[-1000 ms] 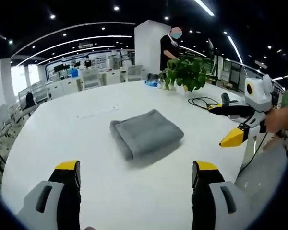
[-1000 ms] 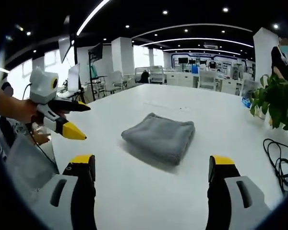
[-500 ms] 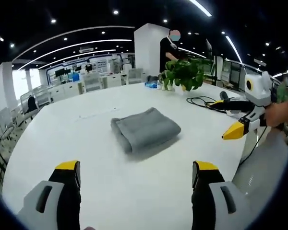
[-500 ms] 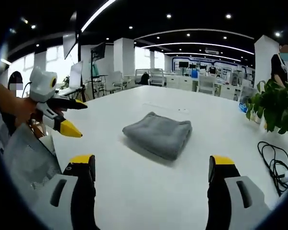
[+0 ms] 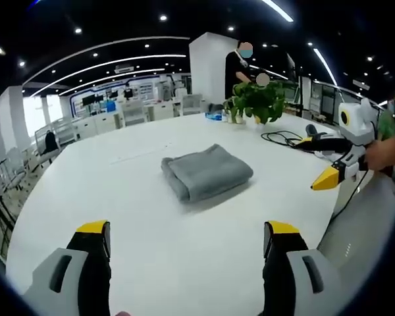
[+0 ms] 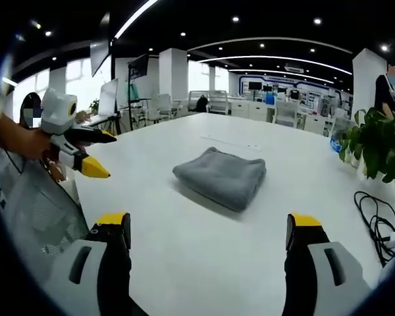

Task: Fold the towel on the table until its edges align and the towel forms a compact rectangular stack.

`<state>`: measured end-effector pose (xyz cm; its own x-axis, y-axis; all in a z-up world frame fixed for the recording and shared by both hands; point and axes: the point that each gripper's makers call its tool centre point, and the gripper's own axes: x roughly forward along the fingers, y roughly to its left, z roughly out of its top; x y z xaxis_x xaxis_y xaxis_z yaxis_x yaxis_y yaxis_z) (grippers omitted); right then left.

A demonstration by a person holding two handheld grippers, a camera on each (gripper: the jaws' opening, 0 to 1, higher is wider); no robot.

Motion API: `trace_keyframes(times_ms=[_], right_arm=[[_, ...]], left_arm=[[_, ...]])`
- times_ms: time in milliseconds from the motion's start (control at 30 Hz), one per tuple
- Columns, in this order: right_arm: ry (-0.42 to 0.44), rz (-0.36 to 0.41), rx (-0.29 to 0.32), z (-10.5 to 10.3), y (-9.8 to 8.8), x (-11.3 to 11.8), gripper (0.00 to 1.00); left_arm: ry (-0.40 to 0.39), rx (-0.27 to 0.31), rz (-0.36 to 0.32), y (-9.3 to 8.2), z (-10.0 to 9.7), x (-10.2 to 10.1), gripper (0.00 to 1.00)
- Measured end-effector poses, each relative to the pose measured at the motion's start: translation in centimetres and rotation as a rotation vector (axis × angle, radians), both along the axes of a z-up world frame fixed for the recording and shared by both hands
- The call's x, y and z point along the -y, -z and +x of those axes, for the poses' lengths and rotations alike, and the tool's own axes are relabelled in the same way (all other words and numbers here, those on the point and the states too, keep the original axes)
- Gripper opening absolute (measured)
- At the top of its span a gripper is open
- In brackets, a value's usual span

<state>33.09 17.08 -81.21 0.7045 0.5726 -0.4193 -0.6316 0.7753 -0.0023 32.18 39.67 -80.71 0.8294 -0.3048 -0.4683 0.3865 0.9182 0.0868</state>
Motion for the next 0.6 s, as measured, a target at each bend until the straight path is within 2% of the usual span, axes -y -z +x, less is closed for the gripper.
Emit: trace_keyframes(times_ms=[133, 300, 367, 433, 467, 600], right_arm=[[0.008, 0.001, 0.004, 0.0, 0.2, 0.4, 0.99], [0.013, -0.009, -0.008, -0.2, 0.7, 0.4, 0.99], [0.013, -0.016, -0.003, -0.2, 0.8, 0.4, 0.99], [0.016, -0.020, -0.006, -0.3, 1.0, 0.5, 0.99], [0.010, -0.039, -0.002, -0.3, 1.2, 0.6, 0.99], [0.016, -0.042, 0.010, -0.2, 1.0, 0.8, 0.99]], left_arm=[[0.009, 0.009, 0.026, 0.4, -0.4, -0.1, 0.98], [-0.018, 0.003, 0.006, 1.3, -0.5, -0.2, 0.97], [-0.003, 0.007, 0.022, 1.3, -0.8, 0.2, 0.97], [0.007, 0.042, 0.036, 0.6, -0.4, 0.2, 0.96], [0.006, 0.059, 0.019, 0.3, -0.2, 0.2, 0.95], [-0.032, 0.016, -0.007, 1.2, -0.4, -0.6, 0.95]])
